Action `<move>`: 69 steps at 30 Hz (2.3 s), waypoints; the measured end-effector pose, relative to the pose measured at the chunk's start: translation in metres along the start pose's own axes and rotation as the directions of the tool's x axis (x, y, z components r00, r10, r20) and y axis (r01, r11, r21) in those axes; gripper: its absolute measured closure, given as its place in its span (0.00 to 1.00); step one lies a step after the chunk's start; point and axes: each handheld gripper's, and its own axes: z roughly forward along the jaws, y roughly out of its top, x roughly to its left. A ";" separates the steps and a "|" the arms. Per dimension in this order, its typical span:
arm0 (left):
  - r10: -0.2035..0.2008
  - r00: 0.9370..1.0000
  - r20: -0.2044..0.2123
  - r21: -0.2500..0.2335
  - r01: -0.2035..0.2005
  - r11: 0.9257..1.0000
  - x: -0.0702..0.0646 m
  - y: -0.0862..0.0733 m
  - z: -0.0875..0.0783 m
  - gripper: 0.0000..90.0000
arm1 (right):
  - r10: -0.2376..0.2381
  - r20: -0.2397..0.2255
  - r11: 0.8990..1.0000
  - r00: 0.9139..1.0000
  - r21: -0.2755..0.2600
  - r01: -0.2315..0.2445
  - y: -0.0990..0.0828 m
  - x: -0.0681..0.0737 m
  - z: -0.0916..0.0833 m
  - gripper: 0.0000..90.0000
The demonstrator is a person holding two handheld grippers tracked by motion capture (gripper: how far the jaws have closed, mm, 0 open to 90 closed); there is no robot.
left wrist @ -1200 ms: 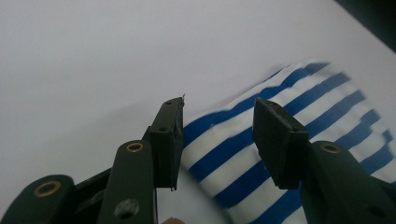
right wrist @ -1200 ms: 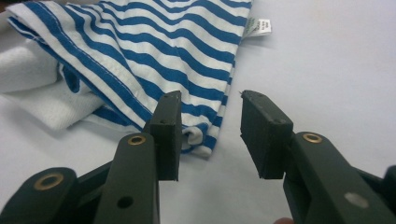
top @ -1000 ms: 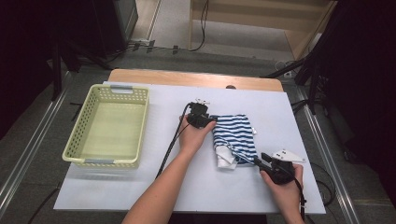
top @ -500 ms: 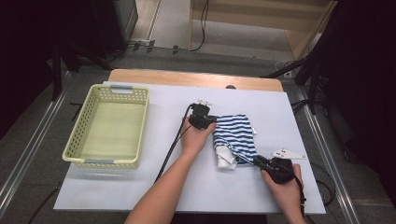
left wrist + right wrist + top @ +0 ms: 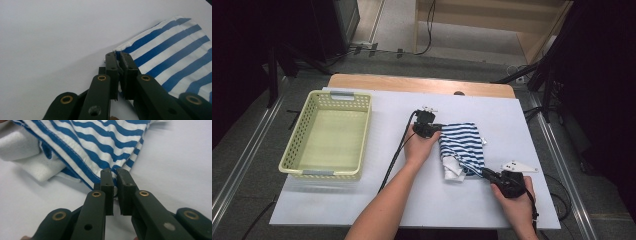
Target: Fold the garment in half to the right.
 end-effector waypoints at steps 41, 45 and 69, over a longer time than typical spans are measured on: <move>0.105 0.991 0.079 -0.079 -0.099 0.992 0.008 -0.035 -0.086 0.98 | -0.157 -0.142 0.980 0.977 -0.146 0.136 0.025 0.056 -0.010 0.58; 0.145 0.983 0.114 -0.097 -0.134 0.986 -0.004 -0.054 -0.105 1.00 | -0.213 -0.168 0.971 0.962 -0.143 0.190 0.034 0.073 -0.002 0.58; 0.273 0.949 0.158 0.035 -0.282 0.959 -0.044 -0.096 -0.097 1.00 | -0.325 -0.195 0.943 0.925 -0.143 0.301 0.059 0.106 0.022 0.97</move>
